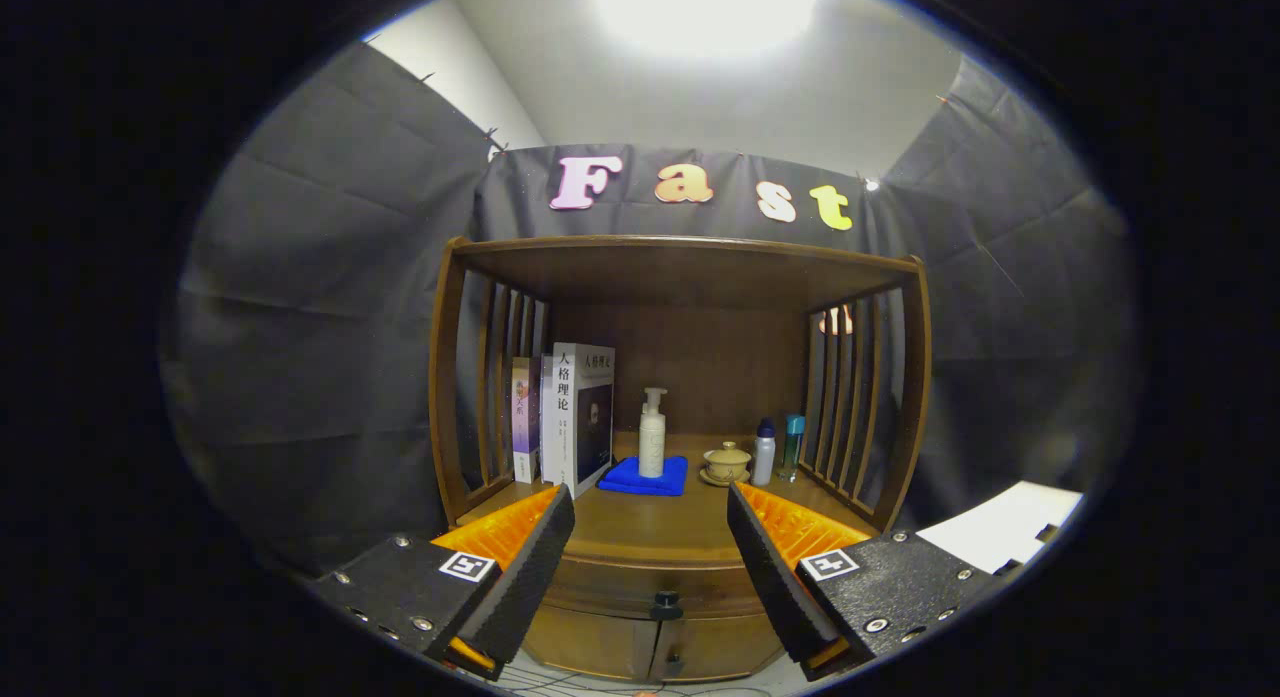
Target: Pull open the drawer, take out the items inside it, and place them on the countertop above the cabinet.
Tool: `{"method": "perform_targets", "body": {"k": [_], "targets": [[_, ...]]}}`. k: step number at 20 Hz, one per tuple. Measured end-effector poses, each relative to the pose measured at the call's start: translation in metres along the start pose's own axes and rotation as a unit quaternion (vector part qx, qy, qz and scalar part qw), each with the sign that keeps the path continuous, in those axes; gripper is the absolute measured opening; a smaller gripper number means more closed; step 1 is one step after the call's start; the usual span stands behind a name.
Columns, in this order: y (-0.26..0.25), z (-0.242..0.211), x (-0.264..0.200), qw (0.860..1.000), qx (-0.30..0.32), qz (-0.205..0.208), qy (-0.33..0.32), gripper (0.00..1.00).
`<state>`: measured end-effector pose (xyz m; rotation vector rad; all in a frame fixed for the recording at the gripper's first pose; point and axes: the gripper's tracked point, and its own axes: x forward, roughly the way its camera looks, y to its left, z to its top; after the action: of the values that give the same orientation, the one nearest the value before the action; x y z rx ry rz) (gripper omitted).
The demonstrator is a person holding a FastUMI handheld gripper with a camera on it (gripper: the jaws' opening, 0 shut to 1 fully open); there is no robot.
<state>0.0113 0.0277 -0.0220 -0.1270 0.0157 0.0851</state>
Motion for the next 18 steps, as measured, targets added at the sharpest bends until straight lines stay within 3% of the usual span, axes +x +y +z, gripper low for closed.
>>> {"method": "perform_targets", "body": {"k": [4,8,14,18], "targets": [[-0.002,-0.02,0.009,0.999,-0.05,0.002,0.002,0.95],[0.006,-0.05,0.023,0.999,-0.003,0.034,0.015,0.95],[-0.023,-0.111,0.042,0.999,-0.005,-0.01,0.036,0.95],[-0.02,-0.141,0.051,0.999,0.01,-0.018,0.047,0.95]]}}
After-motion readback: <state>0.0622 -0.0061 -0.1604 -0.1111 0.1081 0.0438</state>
